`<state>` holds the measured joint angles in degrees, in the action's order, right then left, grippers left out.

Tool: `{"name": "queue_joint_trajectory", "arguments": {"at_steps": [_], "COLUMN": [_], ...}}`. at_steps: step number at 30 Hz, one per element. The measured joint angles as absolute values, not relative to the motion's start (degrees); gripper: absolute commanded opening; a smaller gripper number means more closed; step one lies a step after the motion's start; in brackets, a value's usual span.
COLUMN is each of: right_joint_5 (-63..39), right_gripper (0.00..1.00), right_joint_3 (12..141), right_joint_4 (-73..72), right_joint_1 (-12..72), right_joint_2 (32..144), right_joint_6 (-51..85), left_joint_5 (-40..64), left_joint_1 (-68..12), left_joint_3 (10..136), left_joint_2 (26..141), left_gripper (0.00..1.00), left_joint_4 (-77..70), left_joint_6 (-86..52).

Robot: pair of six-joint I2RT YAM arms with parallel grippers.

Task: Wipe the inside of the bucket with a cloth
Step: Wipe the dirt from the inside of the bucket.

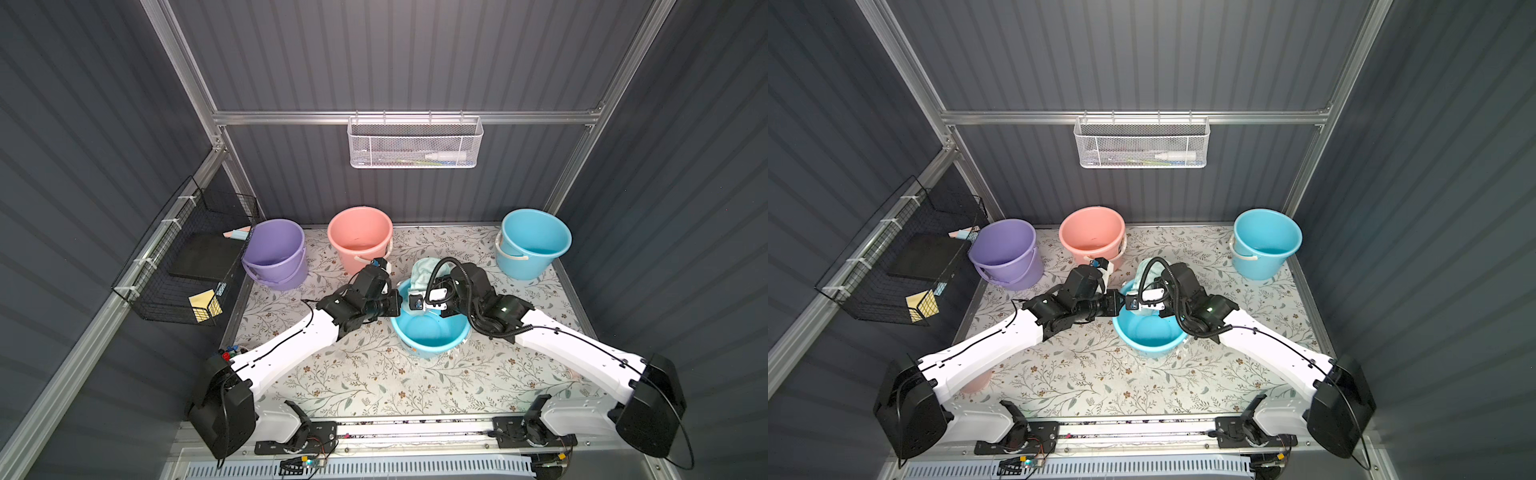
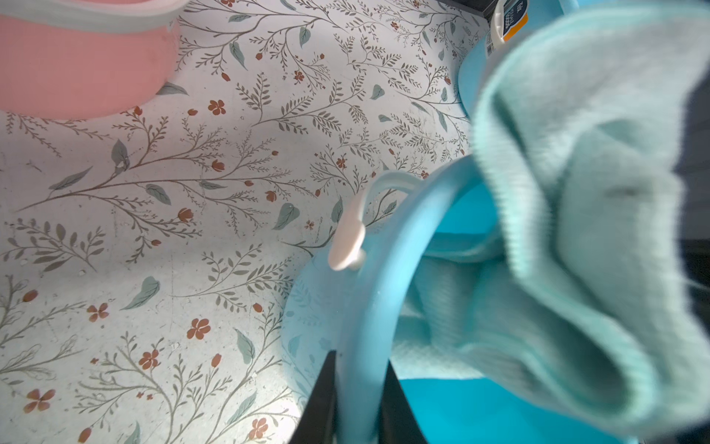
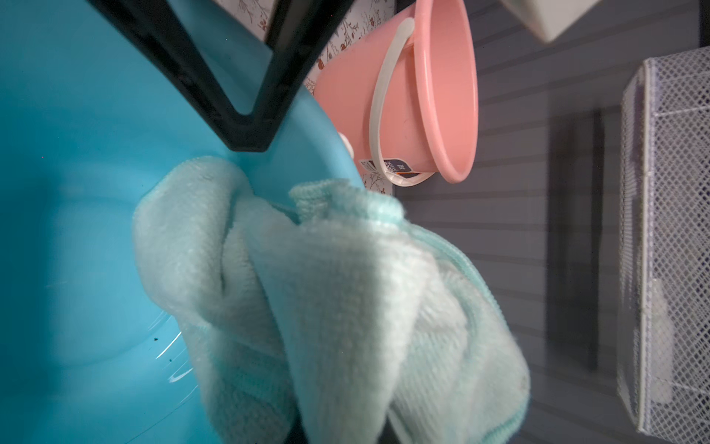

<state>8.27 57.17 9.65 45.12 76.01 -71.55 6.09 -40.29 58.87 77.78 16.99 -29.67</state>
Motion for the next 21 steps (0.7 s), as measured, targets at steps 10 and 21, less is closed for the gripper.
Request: {"name": "queue_joint_trajectory", "arguments": {"at_steps": [10, 21], "right_joint_5": [9.7, 7.7], "right_gripper": [0.0, 0.0], "right_joint_3": [56.9, 52.0], "right_joint_4": [3.1, -0.2], "right_joint_1": [45.2, 45.2], "right_joint_2": [84.0, 89.0], "right_joint_6": [-73.6, -70.5], "left_joint_5": [5.9, 6.0], "left_joint_1": [-39.7, -39.7], "left_joint_3": [58.9, 58.8], "left_joint_2": [77.8, 77.7], "left_gripper": [0.0, 0.0], "left_joint_4": [17.0, 17.0], "left_joint_6": [-29.7, -29.7]}}
